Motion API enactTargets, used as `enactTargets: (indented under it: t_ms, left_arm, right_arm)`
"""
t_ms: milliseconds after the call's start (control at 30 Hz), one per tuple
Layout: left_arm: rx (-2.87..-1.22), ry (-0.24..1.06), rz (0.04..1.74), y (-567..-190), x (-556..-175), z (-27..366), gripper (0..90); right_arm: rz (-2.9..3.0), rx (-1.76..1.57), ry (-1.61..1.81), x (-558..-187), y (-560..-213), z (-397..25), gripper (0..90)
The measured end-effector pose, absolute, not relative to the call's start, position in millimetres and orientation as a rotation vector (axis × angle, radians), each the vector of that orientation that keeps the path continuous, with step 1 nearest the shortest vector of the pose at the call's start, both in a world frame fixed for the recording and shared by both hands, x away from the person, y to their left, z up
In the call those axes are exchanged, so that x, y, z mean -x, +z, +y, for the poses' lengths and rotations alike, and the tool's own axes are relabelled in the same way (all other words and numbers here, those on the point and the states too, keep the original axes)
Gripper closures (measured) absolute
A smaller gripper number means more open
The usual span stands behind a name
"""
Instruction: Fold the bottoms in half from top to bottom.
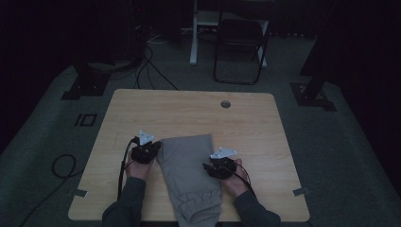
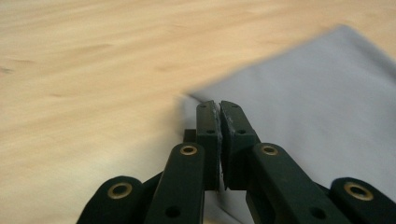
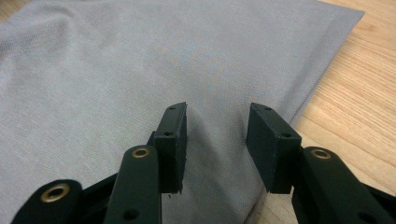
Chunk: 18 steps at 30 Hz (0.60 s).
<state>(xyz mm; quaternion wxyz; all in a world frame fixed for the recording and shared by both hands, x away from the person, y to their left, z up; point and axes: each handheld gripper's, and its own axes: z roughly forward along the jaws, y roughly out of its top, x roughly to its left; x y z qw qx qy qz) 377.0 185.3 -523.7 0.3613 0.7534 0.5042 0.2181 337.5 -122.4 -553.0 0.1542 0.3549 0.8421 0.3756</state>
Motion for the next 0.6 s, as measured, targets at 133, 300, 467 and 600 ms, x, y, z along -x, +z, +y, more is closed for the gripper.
enactTargets:
  t_ms: [133,300,467,600]
  left_arm:
    - [-1.992,0.539,1.289,-528.5,-388.6,177.7,68.1]
    - [-2.051,0.511,1.314,-539.2,-397.8,172.5,80.8]
    - [-2.016,0.538,1.344,-536.3,-392.4,184.2,88.1]
    - [-1.975,0.564,1.390,-533.9,-387.1,197.9,86.8]
  right_arm:
    - [2.409,-1.021,1.079,-337.1,-553.3,-122.4,58.7]
    - [2.407,-1.019,1.082,-336.9,-553.6,-122.6,58.8]
    - [2.408,-1.019,1.078,-337.0,-553.3,-123.1,60.8]
    - [2.409,-1.023,1.075,-336.7,-553.0,-122.4,62.5]
